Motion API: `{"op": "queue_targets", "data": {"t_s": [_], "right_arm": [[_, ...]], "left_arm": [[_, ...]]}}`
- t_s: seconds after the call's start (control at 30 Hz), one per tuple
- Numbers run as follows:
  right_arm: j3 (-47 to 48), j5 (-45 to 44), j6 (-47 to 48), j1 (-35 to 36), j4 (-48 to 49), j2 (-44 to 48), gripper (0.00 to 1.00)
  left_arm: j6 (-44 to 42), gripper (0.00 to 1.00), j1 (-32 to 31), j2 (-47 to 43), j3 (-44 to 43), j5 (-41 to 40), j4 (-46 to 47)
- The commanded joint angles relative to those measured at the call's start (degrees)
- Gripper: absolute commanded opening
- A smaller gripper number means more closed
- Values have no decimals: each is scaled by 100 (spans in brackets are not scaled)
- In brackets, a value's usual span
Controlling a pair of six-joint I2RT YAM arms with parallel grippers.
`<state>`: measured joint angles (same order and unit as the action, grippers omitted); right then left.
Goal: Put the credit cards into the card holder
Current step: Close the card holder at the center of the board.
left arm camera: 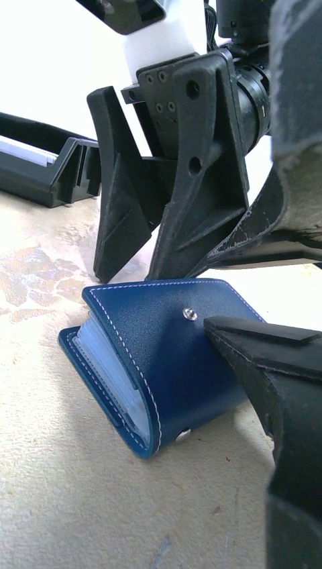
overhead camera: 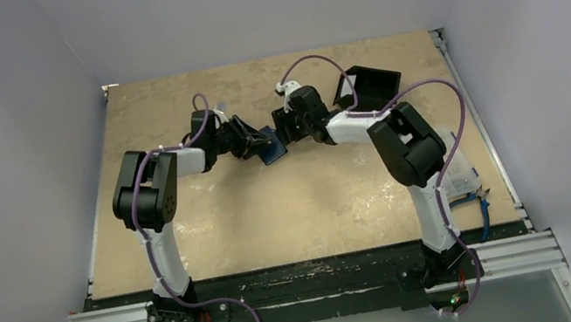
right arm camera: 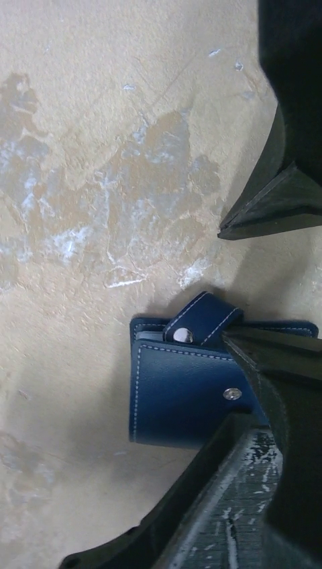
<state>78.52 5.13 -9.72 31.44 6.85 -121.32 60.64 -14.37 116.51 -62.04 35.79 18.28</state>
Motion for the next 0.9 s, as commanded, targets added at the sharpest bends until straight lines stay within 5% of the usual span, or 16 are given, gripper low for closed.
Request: {"op": "queue_targets", "data": {"t_s": [0.0, 0.17, 0.33, 0.57, 0.77, 0.87], "right_arm": [[115, -156, -1200, 43, 775, 11, 59], [-50, -1037, -2111, -111, 638, 291, 58], [-8, -556, -2258, -270, 608, 312, 54], [86, 12, -1994, -273, 324, 268, 40], [56, 316, -1816, -279, 379, 307, 13], [-10, 497, -1845, -336, 483, 368, 9]], "left_arm": [[-205, 37, -4, 272, 113, -380, -523], [-236, 37, -4, 244, 113, -398, -548], [-230, 37, -4, 225, 96, -402, -554], [-247, 37, -13, 223, 87, -381, -549], [-313, 36, -13, 297, -27, -294, -565], [-419, 35, -22, 279, -98, -296, -623]]}}
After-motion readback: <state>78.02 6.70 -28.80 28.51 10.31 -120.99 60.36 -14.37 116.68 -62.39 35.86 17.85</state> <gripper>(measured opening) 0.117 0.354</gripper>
